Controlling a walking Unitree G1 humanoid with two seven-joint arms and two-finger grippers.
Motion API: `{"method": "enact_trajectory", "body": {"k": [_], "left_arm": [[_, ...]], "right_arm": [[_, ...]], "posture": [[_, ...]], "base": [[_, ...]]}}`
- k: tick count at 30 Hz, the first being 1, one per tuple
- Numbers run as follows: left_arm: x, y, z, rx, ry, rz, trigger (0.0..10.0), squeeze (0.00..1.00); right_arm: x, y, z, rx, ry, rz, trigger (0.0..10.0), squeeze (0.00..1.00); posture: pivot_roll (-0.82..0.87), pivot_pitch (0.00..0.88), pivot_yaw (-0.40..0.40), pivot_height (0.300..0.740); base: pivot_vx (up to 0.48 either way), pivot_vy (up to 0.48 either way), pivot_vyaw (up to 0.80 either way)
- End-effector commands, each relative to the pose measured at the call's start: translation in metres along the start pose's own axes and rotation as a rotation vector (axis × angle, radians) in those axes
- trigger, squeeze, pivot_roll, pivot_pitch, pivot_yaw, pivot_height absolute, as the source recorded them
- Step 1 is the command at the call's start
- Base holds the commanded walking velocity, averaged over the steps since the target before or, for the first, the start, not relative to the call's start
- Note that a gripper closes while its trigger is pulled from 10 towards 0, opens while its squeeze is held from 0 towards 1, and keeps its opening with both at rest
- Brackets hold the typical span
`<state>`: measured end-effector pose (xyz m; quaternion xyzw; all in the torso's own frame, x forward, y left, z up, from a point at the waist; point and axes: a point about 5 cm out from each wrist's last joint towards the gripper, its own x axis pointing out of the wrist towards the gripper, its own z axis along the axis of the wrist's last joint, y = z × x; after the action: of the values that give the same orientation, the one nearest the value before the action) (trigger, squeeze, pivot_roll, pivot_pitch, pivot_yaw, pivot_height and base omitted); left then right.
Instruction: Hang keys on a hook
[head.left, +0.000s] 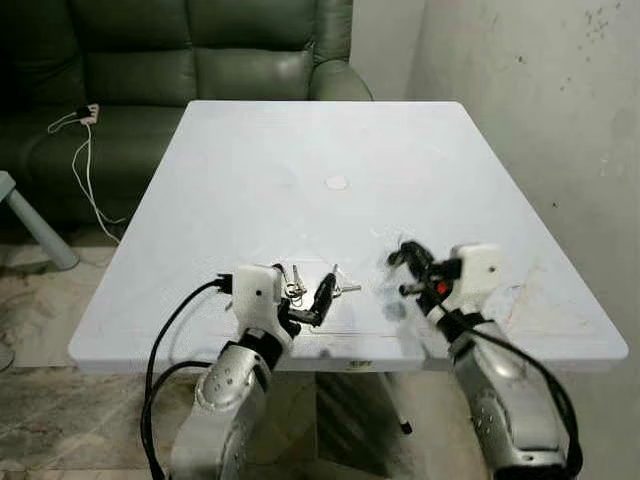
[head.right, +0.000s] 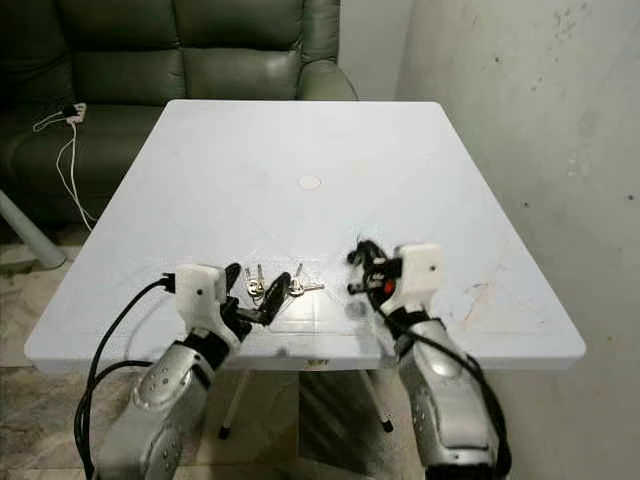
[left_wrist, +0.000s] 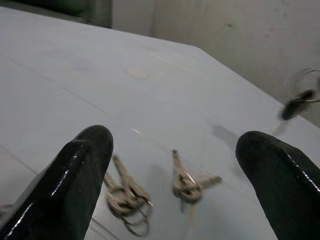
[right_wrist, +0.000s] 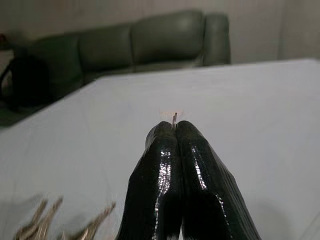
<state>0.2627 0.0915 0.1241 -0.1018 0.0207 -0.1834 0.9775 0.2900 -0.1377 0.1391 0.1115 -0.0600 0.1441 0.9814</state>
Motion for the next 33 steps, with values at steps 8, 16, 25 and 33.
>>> {"method": "enact_trajectory", "body": {"k": [8, 16, 25, 33], "left_arm": [[0.020, 0.038, 0.036, 0.060, -0.139, 0.132, 10.0, 0.00], [0.024, 0.058, 0.047, 0.072, -0.182, 0.198, 10.0, 0.00], [0.024, 0.067, 0.046, 0.072, -0.205, 0.241, 10.0, 0.00], [0.024, 0.067, 0.048, 0.070, -0.233, 0.243, 10.0, 0.00]], "right_arm": [[0.008, -0.019, 0.032, -0.078, -0.168, -0.066, 10.0, 0.00], [0.006, -0.023, 0.029, -0.135, -0.168, -0.082, 10.0, 0.00], [0.003, -0.027, 0.018, -0.150, -0.132, -0.138, 10.0, 0.00], [0.003, -0.025, 0.019, -0.177, -0.132, -0.132, 10.0, 0.00]], "posture": [[-0.06, 0.000, -0.048, 0.740], [-0.07, 0.000, -0.035, 0.740], [-0.07, 0.000, -0.024, 0.740], [-0.07, 0.000, -0.023, 0.740]], "base": [[0.000, 0.000, 0.00], [0.000, 0.000, 0.00], [0.000, 0.000, 0.00], [0.000, 0.000, -0.36]]}}
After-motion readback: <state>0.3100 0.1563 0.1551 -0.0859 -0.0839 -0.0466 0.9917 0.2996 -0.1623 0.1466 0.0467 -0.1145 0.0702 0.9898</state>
